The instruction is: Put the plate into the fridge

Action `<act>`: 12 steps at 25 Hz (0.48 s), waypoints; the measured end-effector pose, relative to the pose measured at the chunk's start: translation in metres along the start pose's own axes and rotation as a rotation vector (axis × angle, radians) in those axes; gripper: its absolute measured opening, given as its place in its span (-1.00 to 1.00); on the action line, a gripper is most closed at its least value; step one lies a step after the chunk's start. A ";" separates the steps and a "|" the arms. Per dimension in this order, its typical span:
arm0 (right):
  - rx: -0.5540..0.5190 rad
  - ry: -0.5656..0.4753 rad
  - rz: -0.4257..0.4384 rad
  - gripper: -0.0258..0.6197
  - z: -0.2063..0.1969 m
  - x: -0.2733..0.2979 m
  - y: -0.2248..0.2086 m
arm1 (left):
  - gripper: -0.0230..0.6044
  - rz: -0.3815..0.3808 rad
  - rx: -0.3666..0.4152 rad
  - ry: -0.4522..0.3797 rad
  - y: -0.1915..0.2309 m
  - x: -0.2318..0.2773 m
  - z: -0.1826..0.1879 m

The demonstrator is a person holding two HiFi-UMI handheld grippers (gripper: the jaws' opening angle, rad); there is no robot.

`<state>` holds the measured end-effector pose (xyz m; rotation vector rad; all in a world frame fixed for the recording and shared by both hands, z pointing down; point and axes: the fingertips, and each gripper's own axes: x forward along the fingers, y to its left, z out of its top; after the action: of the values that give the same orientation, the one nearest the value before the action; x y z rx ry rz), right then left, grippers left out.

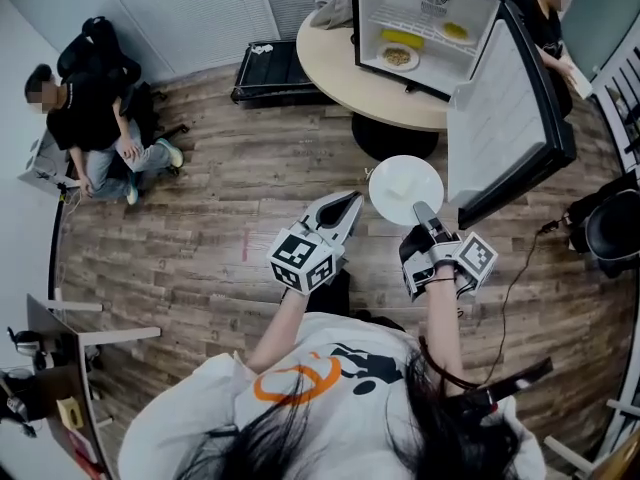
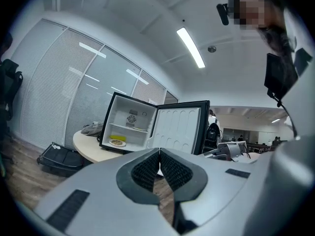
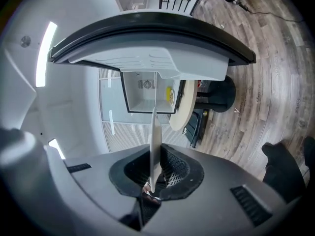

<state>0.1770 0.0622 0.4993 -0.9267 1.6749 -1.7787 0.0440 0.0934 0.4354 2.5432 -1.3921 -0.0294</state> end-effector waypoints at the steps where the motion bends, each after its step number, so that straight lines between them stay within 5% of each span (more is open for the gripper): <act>1: 0.000 -0.003 -0.003 -0.83 0.002 0.007 0.000 | -0.89 -0.002 -0.003 0.001 0.006 0.004 0.001; 12: 0.002 -0.034 -0.003 -0.83 0.008 0.112 0.018 | -0.89 -0.050 -0.004 -0.003 0.103 0.046 0.038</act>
<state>0.1113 -0.0311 0.4958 -0.9535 1.6507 -1.7561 -0.0210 -0.0062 0.4258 2.5756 -1.3280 -0.0439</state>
